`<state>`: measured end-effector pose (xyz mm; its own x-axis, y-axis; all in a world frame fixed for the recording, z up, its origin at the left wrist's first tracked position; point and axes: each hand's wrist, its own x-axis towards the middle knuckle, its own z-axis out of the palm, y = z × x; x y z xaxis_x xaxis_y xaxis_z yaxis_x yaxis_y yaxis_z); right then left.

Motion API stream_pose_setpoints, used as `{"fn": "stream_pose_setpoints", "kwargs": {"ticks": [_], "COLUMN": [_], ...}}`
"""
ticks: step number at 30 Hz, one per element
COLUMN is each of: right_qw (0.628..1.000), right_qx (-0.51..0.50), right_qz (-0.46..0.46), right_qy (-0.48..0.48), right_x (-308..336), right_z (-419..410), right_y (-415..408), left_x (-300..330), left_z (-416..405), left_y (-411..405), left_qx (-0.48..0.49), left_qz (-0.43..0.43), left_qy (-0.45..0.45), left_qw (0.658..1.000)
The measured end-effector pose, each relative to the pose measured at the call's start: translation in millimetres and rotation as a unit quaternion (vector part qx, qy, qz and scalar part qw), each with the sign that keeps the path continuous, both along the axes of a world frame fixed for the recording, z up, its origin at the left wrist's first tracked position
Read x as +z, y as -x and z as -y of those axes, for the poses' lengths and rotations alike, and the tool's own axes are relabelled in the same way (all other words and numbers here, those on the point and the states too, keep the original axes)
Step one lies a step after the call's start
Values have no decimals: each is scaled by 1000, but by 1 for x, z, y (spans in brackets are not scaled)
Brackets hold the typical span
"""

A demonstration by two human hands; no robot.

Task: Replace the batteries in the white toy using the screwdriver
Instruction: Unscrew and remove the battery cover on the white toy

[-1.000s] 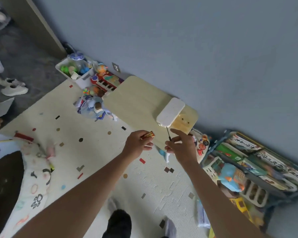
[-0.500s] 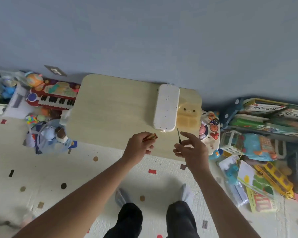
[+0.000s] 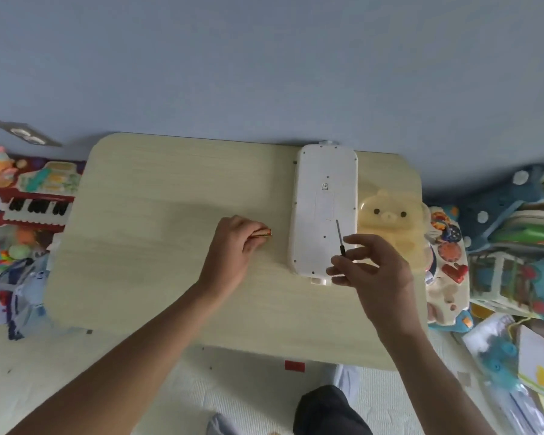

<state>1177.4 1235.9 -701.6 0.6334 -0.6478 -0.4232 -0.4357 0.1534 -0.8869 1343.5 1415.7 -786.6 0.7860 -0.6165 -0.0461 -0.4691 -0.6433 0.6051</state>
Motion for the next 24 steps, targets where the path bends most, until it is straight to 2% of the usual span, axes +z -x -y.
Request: {"fn": "stream_pose_setpoints", "kwargs": {"ticks": [4, 7, 15, 21, 24], "right_qw": [1000, 999, 997, 985, 981], "right_qx": [-15, -32, -33, 1, -1], "right_qz": [21, 40, 56, 77, 89], "right_qy": [14, 12, 36, 152, 171], "right_x": [-8, -12, -29, -39, -37], "right_z": [16, 25, 37, 48, 56], "right_y": [-15, -22, -32, -41, -49], "left_x": [-14, -24, -27, -31, -33], "left_z": [1, -5, -12, -10, -12], "left_y": [-11, -13, -19, -25, -28], "left_qx": [-37, -66, -128, -124, -130], "left_qz": [77, 99, 82, 60, 54], "left_qy": [26, 22, 12, 53, 55], "left_qw": [996, 993, 988, 989, 989]}}
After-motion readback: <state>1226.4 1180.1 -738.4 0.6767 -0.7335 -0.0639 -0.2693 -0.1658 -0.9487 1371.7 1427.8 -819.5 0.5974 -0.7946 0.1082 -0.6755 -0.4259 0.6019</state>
